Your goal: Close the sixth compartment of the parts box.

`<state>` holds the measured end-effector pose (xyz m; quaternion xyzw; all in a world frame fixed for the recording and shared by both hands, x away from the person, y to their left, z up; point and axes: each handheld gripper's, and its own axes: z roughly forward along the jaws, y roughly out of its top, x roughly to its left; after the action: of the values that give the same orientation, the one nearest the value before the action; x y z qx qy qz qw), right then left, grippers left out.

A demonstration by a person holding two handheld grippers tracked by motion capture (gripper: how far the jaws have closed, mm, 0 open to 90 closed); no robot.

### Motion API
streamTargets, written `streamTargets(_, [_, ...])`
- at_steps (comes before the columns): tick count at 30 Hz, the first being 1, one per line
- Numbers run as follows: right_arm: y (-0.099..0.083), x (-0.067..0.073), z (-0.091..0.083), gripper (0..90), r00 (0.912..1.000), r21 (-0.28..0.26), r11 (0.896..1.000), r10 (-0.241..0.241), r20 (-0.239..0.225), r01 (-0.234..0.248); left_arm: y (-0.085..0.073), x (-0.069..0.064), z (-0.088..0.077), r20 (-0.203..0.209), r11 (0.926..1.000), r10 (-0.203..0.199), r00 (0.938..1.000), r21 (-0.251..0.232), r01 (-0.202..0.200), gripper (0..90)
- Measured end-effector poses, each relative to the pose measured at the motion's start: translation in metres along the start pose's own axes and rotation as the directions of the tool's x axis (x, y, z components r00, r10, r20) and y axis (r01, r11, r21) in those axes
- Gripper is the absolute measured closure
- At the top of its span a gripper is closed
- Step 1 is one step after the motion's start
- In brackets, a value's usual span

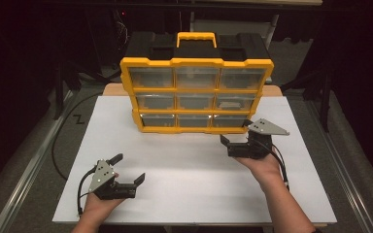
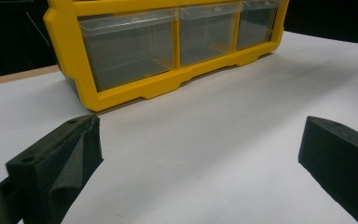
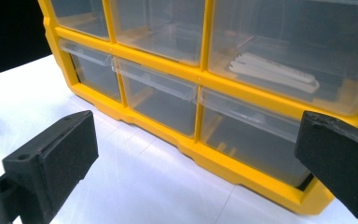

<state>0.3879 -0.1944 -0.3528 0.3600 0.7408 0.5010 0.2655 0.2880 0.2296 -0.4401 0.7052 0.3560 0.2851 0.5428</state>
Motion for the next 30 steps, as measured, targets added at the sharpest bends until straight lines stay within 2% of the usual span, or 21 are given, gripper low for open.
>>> streamTargets(11, [-0.034, -0.002, -0.022, 0.8, 0.9998, 0.004, 1.000, 0.010, -0.015, -0.010, -0.001, 0.001, -0.001, -0.008, 0.9997, -0.025, 0.9997, 0.004, 0.025, 0.5])
streamTargets(21, [-0.066, -0.007, -0.050, 0.8, 0.9992, 0.004, 1.000, -0.004, 0.039, 0.004, -0.001, 0.000, -0.003, -0.015, 0.9995, -0.024, 0.9996, 0.020, 0.024, 0.3])
streamTargets(25, [-0.087, -0.009, -0.067, 0.8, 0.9976, -0.005, 1.000, 0.011, 0.069, -0.010, -0.001, -0.003, -0.005, -0.028, 0.9997, -0.009, 0.9996, 0.024, 0.010, 0.3])
streamTargets(28, [-0.096, -0.008, -0.076, 0.8, 0.9983, 0.007, 1.000, -0.007, 0.057, 0.006, -0.001, -0.004, -0.003, -0.032, 0.9995, -0.007, 0.9995, 0.032, 0.008, 0.3])
streamTargets(30, [-0.097, -0.008, -0.075, 0.8, 0.9987, 0.006, 1.000, 0.014, 0.050, -0.014, -0.002, -0.005, -0.001, -0.031, 0.9990, -0.006, 0.9995, 0.045, 0.007, 0.3])
